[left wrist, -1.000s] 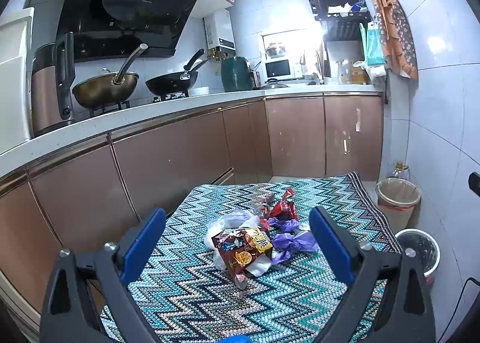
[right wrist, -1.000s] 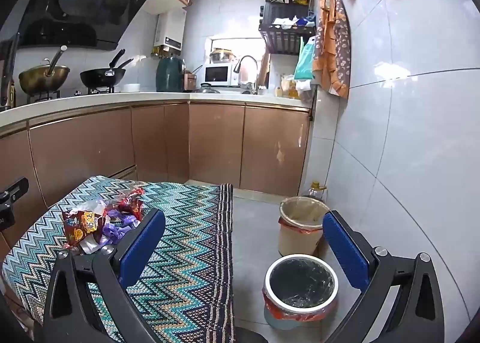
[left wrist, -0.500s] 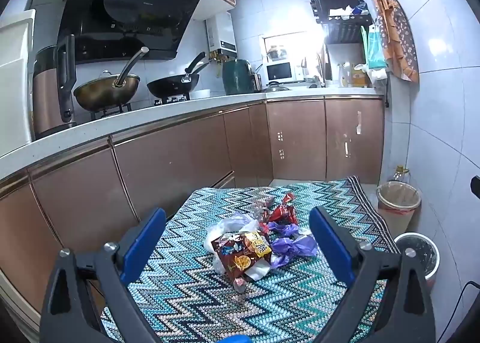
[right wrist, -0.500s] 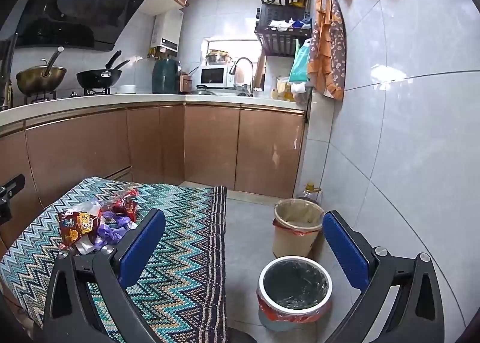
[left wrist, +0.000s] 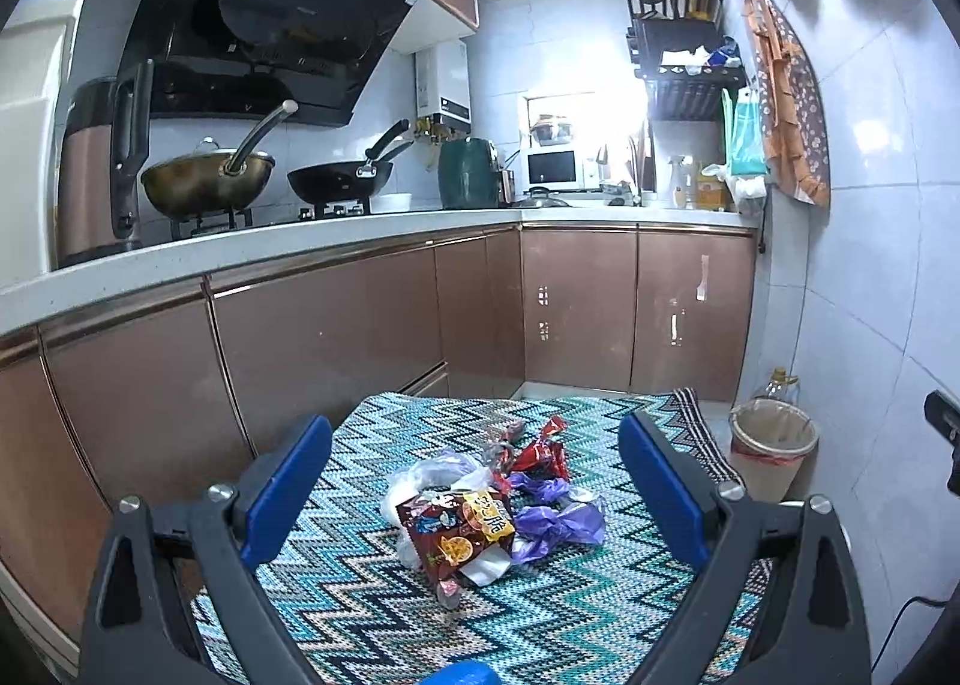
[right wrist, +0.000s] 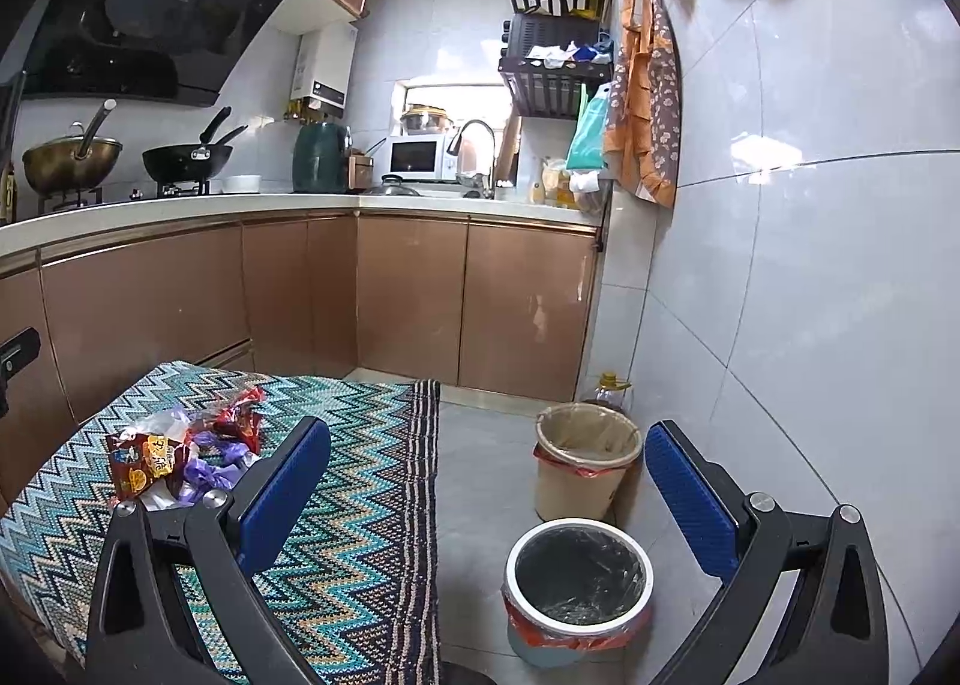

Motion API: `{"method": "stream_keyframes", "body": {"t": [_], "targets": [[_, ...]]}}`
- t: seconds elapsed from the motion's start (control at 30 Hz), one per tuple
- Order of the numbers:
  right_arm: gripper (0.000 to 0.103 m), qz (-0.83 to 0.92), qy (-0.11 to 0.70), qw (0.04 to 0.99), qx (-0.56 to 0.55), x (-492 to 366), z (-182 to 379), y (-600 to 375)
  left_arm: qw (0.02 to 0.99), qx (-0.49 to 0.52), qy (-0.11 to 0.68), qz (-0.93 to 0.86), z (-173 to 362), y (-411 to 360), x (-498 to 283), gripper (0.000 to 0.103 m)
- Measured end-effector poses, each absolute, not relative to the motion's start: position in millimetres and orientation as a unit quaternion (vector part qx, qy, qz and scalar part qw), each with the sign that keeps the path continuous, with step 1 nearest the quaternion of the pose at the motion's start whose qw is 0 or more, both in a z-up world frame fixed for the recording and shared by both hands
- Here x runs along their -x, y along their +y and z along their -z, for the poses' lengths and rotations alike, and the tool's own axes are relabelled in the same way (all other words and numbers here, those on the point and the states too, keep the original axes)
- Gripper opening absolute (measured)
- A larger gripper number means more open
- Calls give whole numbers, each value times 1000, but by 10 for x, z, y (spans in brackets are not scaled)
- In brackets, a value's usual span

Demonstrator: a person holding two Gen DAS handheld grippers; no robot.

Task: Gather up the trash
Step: 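Move both tools toward the trash pile on the patterned table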

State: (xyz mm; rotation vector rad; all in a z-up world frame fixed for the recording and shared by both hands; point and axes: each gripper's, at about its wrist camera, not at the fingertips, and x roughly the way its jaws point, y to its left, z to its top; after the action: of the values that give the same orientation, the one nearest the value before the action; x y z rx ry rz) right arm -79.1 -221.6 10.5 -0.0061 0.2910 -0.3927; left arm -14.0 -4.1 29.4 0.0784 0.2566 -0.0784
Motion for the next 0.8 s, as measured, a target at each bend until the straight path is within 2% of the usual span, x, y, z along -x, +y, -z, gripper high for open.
{"method": "stream_keyframes", "body": {"t": [0.47,0.8], "targets": [[103,193,131,972,6,824,-182,-2227,983,-69,151,81,-289,-129,126,97],[103,175,129,976,9,744,-161,-2230,989,-57,122,61,-319,-119,130,97]]}}
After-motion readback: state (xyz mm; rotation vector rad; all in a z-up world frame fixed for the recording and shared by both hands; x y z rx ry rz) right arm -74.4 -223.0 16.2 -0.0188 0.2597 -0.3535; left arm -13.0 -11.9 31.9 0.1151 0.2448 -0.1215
